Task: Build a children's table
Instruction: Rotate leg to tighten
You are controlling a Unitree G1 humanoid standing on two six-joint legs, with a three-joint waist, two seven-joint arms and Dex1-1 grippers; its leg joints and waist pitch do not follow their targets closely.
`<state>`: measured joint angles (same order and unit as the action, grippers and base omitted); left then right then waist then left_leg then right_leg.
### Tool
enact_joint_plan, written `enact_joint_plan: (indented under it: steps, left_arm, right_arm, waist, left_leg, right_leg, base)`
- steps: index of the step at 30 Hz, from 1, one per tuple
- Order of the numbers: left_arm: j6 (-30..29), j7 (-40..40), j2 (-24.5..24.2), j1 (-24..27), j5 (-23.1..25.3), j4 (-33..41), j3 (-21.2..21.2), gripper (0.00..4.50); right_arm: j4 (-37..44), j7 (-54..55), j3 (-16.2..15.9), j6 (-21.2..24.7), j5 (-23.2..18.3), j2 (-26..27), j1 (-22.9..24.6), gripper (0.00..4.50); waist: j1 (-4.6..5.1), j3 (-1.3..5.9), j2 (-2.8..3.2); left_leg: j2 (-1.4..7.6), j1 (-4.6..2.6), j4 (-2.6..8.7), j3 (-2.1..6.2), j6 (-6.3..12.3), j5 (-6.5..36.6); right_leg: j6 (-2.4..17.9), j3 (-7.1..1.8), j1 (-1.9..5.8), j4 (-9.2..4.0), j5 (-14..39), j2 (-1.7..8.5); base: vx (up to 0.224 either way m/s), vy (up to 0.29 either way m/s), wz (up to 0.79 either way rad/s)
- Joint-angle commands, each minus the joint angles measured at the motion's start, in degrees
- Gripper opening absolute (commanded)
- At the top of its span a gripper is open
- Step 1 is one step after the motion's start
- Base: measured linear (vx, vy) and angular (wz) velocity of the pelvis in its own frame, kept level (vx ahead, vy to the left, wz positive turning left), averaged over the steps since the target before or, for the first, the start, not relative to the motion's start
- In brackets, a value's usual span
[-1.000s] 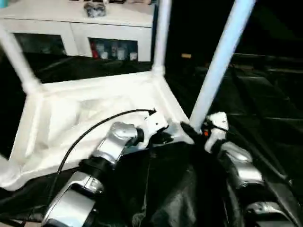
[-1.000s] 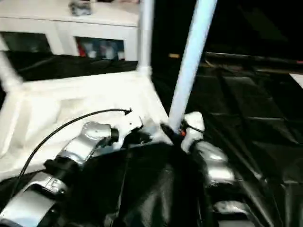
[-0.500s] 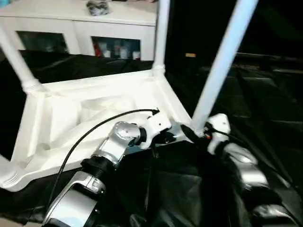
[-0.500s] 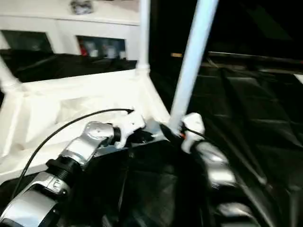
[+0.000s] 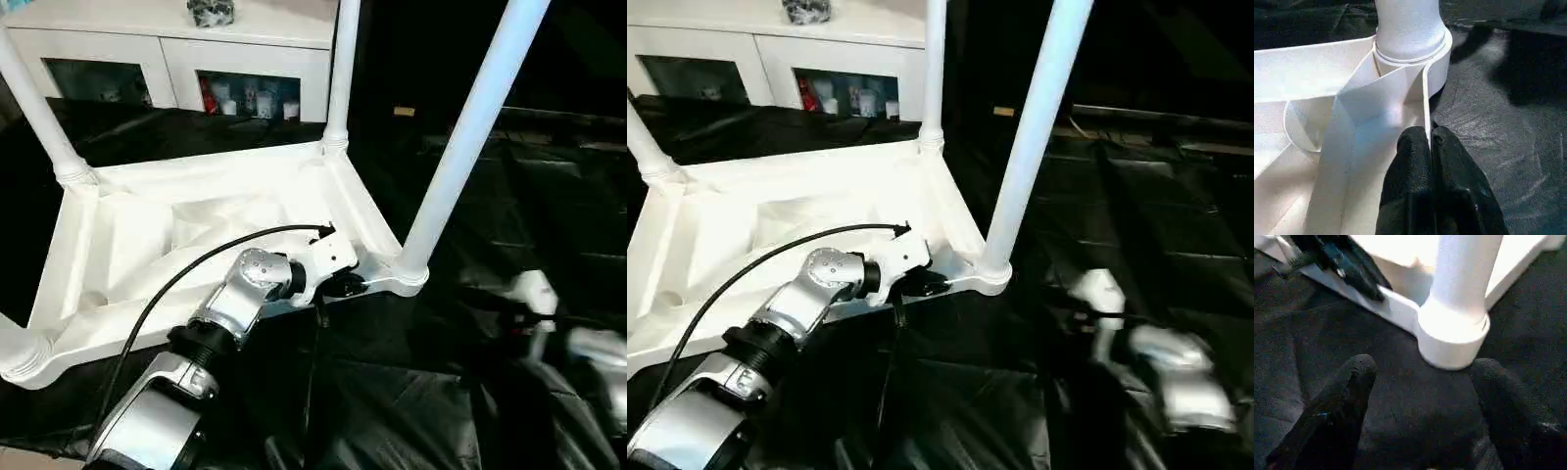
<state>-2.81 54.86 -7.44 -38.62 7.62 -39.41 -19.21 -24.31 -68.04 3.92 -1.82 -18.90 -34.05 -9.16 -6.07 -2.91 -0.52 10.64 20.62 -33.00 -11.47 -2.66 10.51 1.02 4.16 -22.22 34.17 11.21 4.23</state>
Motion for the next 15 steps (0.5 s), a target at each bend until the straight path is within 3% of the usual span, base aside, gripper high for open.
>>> enact_joint_plan:
  steps: [1, 6, 8, 10, 11, 12, 15]
  left_arm:
    - [2.64, 0.87, 0.07, -0.2, -1.35, 1.36, -0.03, 0.0]
    - [0.93, 2.02, 0.42, -0.51, -3.38, 2.16, 1.2, 0.0]
    - [-1.96, 3.7, -0.14, -0.54, -5.0, 4.41, 2.22, 0.44]
    - [-3.79, 5.0, -1.74, -0.38, -5.39, 6.81, 2.59, 0.58]
    - [-5.44, 6.34, -3.2, -0.12, -5.55, 8.58, 2.59, 0.62]
    - [-5.79, 6.65, -3.53, -0.07, -5.57, 8.95, 2.59, 0.7]
    - [-10.11, 11.59, -7.12, 1.4, -6.61, 13.96, 1.81, 1.03]
  right_arm:
    - [3.25, -1.24, 0.18, 2.08, -2.09, -0.26, 0.48, 3.45]
    - [7.74, -1.81, -0.82, 5.0, -4.05, 0.96, 0.68, 3.45]
    - [9.46, -1.77, -2.2, 6.9, -4.49, 1.98, -0.1, 3.47]
    - [10.09, -1.03, -3.73, 8.48, -4.21, 3.39, -2.16, 3.47]
    - [9.64, -0.31, -4.42, 9.17, -3.76, 4.38, -3.77, 3.47]
    - [9.55, -0.15, -4.55, 9.37, -3.66, 4.59, -4.11, 3.47]
    - [7.44, 1.02, -5.26, 9.14, -2.49, 6.28, -6.25, 3.47]
  waist:
    - [-0.3, 3.35, -1.67]
    - [-0.52, 3.55, -1.94]
    - [-0.64, 3.7, -2.01]
    - [-0.65, 3.84, -2.1]
    - [-0.64, 3.76, -1.91]
    - [-0.36, 3.61, -2.11]
    - [-0.25, 3.22, -1.93]
  left_leg:
    - [3.11, -0.05, 2.88, 1.46, 9.02, 7.92]
    - [3.06, 0.14, 2.65, 1.45, 9.28, 6.21]
    - [2.98, 0.44, 2.46, 1.47, 9.59, 4.63]
    - [3.06, 0.5, 2.2, 1.36, 9.64, 3.96]
    - [3.17, 0.48, 2.26, 1.43, 9.4, 4.13]
    - [3.19, 0.75, 2.41, 1.51, 8.87, 4.53]
    - [3.31, 0.05, 2.63, 1.31, 6.54, 7.27]
  right_leg:
    - [10.94, -2.62, 2.6, -4.38, 11.85, 4.71]
    - [11.36, -2.6, 2.58, -3.94, 9.62, 4.76]
    - [11.84, -2.59, 2.55, -3.43, 7.99, 4.8]
    - [12.59, -2.66, 2.31, -3.19, 6.38, 4.83]
    - [12.98, -2.67, 2.17, -3.06, 6.32, 4.82]
    - [13.14, -2.54, 2.21, -2.89, 7.53, 4.86]
    - [12.2, -2.87, 1.72, -3.55, 12.35, 4.84]
  base:
    - [0.0, 0.0, 0.0]
    - [0.0, 0.0, 0.0]
    - [0.0, 0.0, 0.0]
    - [0.0, 0.0, 0.0]
    - [0.0, 0.0, 0.0]
    - [0.0, 0.0, 0.0]
    - [0.0, 0.0, 0.0]
